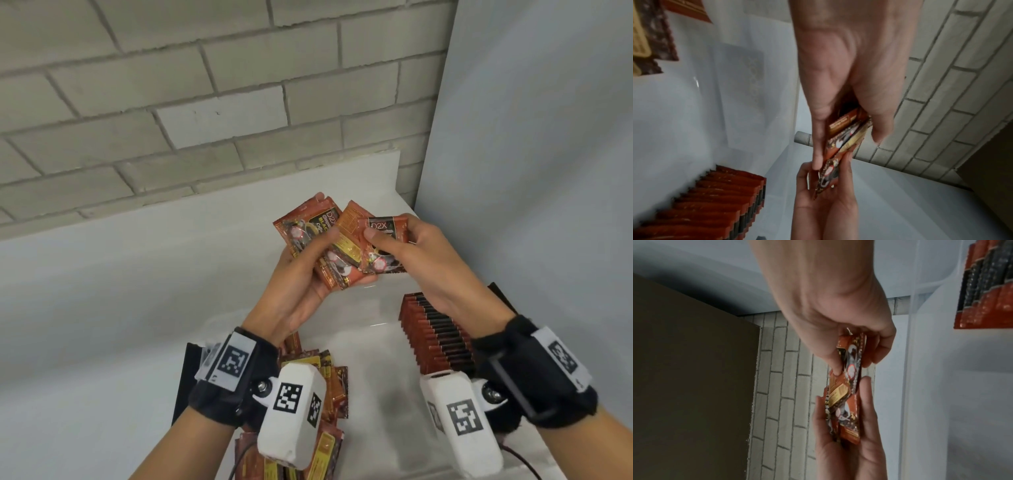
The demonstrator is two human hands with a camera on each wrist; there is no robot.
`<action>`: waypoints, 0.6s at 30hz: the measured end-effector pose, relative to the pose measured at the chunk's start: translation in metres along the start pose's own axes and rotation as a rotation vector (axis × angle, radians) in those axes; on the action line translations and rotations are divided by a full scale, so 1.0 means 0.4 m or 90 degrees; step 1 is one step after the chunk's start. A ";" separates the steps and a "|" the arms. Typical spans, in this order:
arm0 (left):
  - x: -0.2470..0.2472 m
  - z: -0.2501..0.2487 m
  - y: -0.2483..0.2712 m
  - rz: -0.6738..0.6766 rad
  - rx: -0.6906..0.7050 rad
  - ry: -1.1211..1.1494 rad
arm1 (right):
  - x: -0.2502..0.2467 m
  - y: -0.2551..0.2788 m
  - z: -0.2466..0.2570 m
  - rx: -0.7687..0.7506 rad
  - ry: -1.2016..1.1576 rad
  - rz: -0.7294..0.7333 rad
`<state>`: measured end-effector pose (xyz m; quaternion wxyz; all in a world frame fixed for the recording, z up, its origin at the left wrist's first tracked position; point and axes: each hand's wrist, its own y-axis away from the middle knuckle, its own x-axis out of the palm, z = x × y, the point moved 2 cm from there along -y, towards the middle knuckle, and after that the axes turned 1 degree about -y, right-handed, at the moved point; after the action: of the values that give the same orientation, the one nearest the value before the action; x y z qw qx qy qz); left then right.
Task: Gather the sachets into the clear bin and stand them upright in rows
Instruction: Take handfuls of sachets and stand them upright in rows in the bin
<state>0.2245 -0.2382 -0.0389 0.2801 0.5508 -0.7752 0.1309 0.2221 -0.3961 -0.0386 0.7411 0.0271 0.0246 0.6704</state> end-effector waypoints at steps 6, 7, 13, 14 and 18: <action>-0.014 -0.003 -0.003 -0.033 0.027 -0.032 | -0.001 -0.001 0.005 -0.015 -0.041 -0.033; -0.015 -0.004 -0.003 -0.036 0.030 -0.035 | -0.001 -0.001 0.005 -0.016 -0.043 -0.031; -0.016 -0.007 -0.003 -0.053 0.057 -0.057 | 0.005 -0.001 -0.003 0.019 -0.083 0.013; -0.014 -0.007 -0.002 -0.050 0.056 -0.057 | 0.004 -0.001 -0.002 0.011 -0.091 0.007; -0.012 -0.009 0.002 -0.044 0.049 -0.089 | -0.006 -0.002 0.006 -0.033 -0.096 -0.019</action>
<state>0.2258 -0.2323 -0.0388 0.2084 0.5956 -0.7676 0.1122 0.2227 -0.3987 -0.0364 0.7513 0.0580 -0.0479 0.6556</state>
